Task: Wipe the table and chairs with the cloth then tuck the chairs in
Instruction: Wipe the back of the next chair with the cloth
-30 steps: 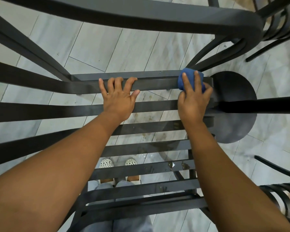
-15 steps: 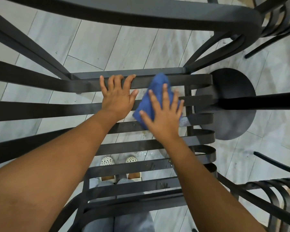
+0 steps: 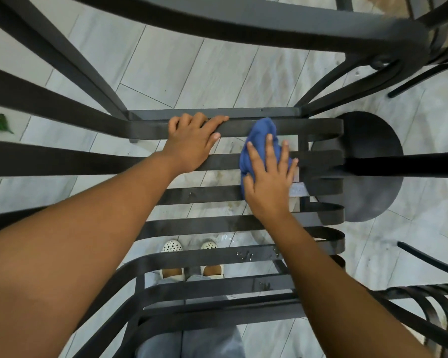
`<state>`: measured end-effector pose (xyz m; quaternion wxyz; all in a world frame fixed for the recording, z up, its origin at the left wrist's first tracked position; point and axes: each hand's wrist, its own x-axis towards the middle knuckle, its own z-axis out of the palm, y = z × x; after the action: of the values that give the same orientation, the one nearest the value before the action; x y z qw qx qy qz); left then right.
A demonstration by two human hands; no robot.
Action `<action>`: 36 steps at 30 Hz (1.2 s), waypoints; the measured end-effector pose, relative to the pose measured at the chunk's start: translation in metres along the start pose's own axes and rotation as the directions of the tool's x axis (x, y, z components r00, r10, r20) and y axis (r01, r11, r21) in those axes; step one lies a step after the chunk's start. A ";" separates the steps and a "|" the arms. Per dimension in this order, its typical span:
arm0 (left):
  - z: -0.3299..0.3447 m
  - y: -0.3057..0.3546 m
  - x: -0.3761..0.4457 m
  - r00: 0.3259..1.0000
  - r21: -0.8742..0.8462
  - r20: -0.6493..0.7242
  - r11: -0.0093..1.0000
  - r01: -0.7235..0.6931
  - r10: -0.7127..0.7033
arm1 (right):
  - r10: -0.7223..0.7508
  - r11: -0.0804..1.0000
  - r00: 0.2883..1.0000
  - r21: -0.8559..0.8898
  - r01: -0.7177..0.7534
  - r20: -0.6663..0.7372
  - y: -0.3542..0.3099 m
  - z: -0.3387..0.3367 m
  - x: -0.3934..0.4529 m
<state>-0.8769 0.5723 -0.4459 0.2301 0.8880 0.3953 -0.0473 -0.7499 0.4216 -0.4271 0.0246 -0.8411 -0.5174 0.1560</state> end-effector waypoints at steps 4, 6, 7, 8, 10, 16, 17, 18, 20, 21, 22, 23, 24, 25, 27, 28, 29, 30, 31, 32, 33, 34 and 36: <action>0.018 0.003 -0.005 0.986 0.103 -0.165 0.994 0.020 -0.003 | 0.053 0.995 0.996 -0.081 -0.058 -0.066 0.026 -0.001 0.002; 0.023 0.005 -0.005 0.967 0.155 -0.253 0.987 0.033 0.007 | 0.280 0.956 0.949 -0.052 -0.290 -0.142 0.029 -0.002 0.001; 0.026 0.005 -0.005 0.962 0.166 -0.273 0.985 0.046 0.001 | 0.376 0.922 0.912 -0.027 -0.385 -0.167 0.021 0.000 0.002; 0.028 0.006 -0.004 0.960 0.172 -0.281 0.984 0.056 -0.006 | 0.425 0.901 0.889 -0.010 -0.433 -0.171 0.009 0.001 0.003; 0.030 0.008 -0.003 0.960 0.188 -0.280 0.980 0.064 -0.009 | 0.307 0.950 0.941 -0.020 -0.313 -0.141 -0.013 0.005 0.005; 0.019 -0.002 -0.007 0.981 0.104 -0.195 0.994 0.011 0.009 | -0.003 0.998 0.997 -0.063 -0.002 -0.082 0.032 -0.005 0.006; 0.018 -0.005 -0.008 0.979 0.108 -0.202 0.994 -0.013 0.035 | 0.107 0.992 0.990 -0.052 -0.112 -0.089 0.042 -0.011 0.007; 0.017 -0.007 -0.009 0.977 0.113 -0.208 0.993 -0.030 0.053 | 0.220 0.974 0.970 -0.028 -0.224 -0.102 0.047 -0.016 0.008; 0.017 -0.008 -0.010 0.975 0.106 -0.217 0.994 -0.025 0.047 | 0.388 0.921 0.911 0.030 -0.388 -0.138 0.038 -0.015 0.012; 0.019 -0.007 -0.010 0.976 0.104 -0.213 0.995 -0.011 0.033 | 0.417 0.909 0.896 0.051 -0.414 -0.152 0.026 -0.011 0.014; 0.020 -0.005 -0.010 0.977 0.106 -0.212 0.994 -0.002 0.024 | 0.391 0.920 0.907 0.056 -0.388 -0.155 0.012 -0.006 0.014; 0.020 -0.004 -0.010 0.976 0.110 -0.215 0.994 0.003 0.021 | 0.316 0.949 0.938 0.036 -0.314 -0.145 -0.001 0.001 0.013; 0.020 -0.003 -0.011 0.975 0.108 -0.219 0.994 0.007 0.017 | 0.211 0.977 0.969 0.004 -0.212 -0.126 -0.011 0.006 0.010; 0.019 -0.003 -0.012 0.977 0.095 -0.213 0.995 0.012 0.008 | 0.103 0.994 0.989 -0.025 -0.106 -0.108 -0.015 0.010 0.007; 0.016 -0.006 -0.016 0.981 0.028 -0.194 1.000 0.008 -0.002 | -0.063 0.997 0.994 -0.051 0.058 -0.090 -0.006 0.011 0.005; 0.015 -0.008 -0.020 0.980 -0.005 -0.196 1.000 -0.020 0.018 | -0.108 0.993 0.990 -0.056 0.103 -0.094 0.003 0.008 0.005; 0.014 -0.012 -0.027 0.976 -0.017 -0.207 0.998 -0.068 0.063 | -0.116 0.992 0.988 -0.065 0.110 -0.099 0.015 0.005 0.003; 0.014 -0.017 -0.034 0.968 -0.004 -0.218 0.992 -0.127 0.123 | -0.076 0.996 0.992 -0.063 0.069 -0.105 0.025 0.001 0.002; 0.014 -0.022 -0.042 0.959 0.017 -0.220 0.984 -0.179 0.178 | 0.011 0.999 0.994 -0.039 -0.015 -0.113 0.033 -0.002 0.002; 0.015 -0.026 -0.048 0.955 0.032 -0.215 0.978 -0.204 0.206 | 0.114 0.993 0.985 -0.007 -0.116 -0.126 0.036 -0.004 0.002; 0.016 -0.029 -0.052 0.956 0.041 -0.212 0.979 -0.199 0.203 | 0.206 0.979 0.968 0.018 -0.205 -0.144 0.033 -0.004 0.002; 0.016 -0.030 -0.055 0.959 0.051 -0.214 0.983 -0.177 0.184 | 0.257 0.966 0.953 0.026 -0.256 -0.158 0.025 -0.001 0.003; 0.018 -0.030 -0.056 0.963 0.092 -0.216 0.985 -0.144 0.160 | 0.160 0.986 0.977 -0.021 -0.164 -0.141 -0.002 0.007 0.002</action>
<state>-0.9349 0.5440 -0.4585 0.1536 0.9234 0.3472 0.0556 -0.7527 0.4235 -0.4341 0.0340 -0.8895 -0.4466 0.0904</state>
